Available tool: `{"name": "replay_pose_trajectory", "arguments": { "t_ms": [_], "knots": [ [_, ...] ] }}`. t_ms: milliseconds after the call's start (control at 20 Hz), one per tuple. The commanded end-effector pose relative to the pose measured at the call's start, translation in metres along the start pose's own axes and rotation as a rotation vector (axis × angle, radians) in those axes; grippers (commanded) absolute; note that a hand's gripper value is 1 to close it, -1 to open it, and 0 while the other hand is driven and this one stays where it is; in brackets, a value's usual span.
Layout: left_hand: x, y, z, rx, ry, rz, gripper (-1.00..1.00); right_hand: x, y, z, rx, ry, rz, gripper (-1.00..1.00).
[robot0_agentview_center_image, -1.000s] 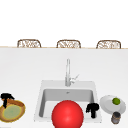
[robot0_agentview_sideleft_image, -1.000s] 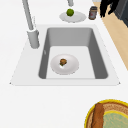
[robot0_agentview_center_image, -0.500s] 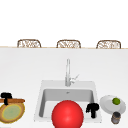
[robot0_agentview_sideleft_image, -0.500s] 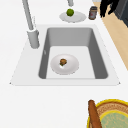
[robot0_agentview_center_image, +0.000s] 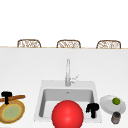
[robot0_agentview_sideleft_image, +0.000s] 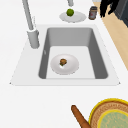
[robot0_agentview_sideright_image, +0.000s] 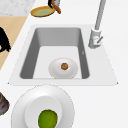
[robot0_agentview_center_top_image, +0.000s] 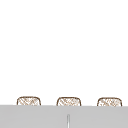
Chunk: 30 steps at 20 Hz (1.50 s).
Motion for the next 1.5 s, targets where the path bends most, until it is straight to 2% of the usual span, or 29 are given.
{"name": "replay_pose_trajectory", "arguments": {
  "t_ms": [0,200,250,300,350,450,650,800,1050,1150,1200,1250,1300,1350,1450],
  "knots": [
    [0.001,0.012,0.000,0.009,0.003,0.016,1.00,0.000,0.000,0.000,0.000,0.000,0.000,0.00],
    [-0.005,0.012,-0.003,0.034,0.014,0.071,1.00,0.000,0.000,0.000,0.000,0.000,0.000,0.00],
    [-0.006,0.013,-0.003,0.031,0.009,0.078,1.00,0.000,0.000,0.000,0.000,0.000,0.000,0.00],
    [-0.007,0.014,-0.006,0.018,0.005,0.068,1.00,0.000,0.000,0.000,0.000,0.000,0.000,0.00],
    [-0.001,0.021,-0.009,0.013,0.000,0.060,1.00,0.000,0.000,0.000,0.000,0.000,0.000,0.00],
    [-0.001,0.037,-0.008,0.014,0.001,0.077,1.00,0.000,0.000,0.000,0.000,0.000,0.000,0.00],
    [0.003,0.063,-0.012,0.028,-0.009,0.142,1.00,0.000,0.000,0.000,0.000,0.000,0.000,0.00],
    [0.004,0.065,-0.014,0.055,-0.012,0.170,1.00,0.000,0.000,0.000,0.000,0.000,0.000,0.00],
    [-0.001,0.063,-0.014,0.052,-0.010,0.172,1.00,0.000,0.000,0.000,0.000,0.000,0.000,0.00],
    [-0.002,0.059,-0.014,0.041,-0.014,0.165,1.00,0.000,0.000,0.000,0.000,0.000,0.000,0.00],
    [-0.005,0.055,-0.014,0.043,-0.022,0.151,1.00,0.000,0.000,0.000,0.000,0.000,0.000,0.00],
    [-0.009,0.049,-0.011,0.048,-0.034,0.089,1.00,0.000,0.000,0.000,0.000,0.000,0.000,0.00],
    [-0.011,0.046,-0.010,0.048,-0.040,0.047,1.00,0.000,0.000,0.000,0.000,0.000,0.000,0.00],
    [-0.016,0.041,-0.010,0.048,-0.038,0.039,1.00,0.000,0.000,0.000,0.000,0.000,0.000,0.00],
    [-0.029,0.034,-0.007,0.058,-0.026,0.080,1.00,0.000,0.000,0.000,0.000,0.000,0.000,0.00]
  ]
}}
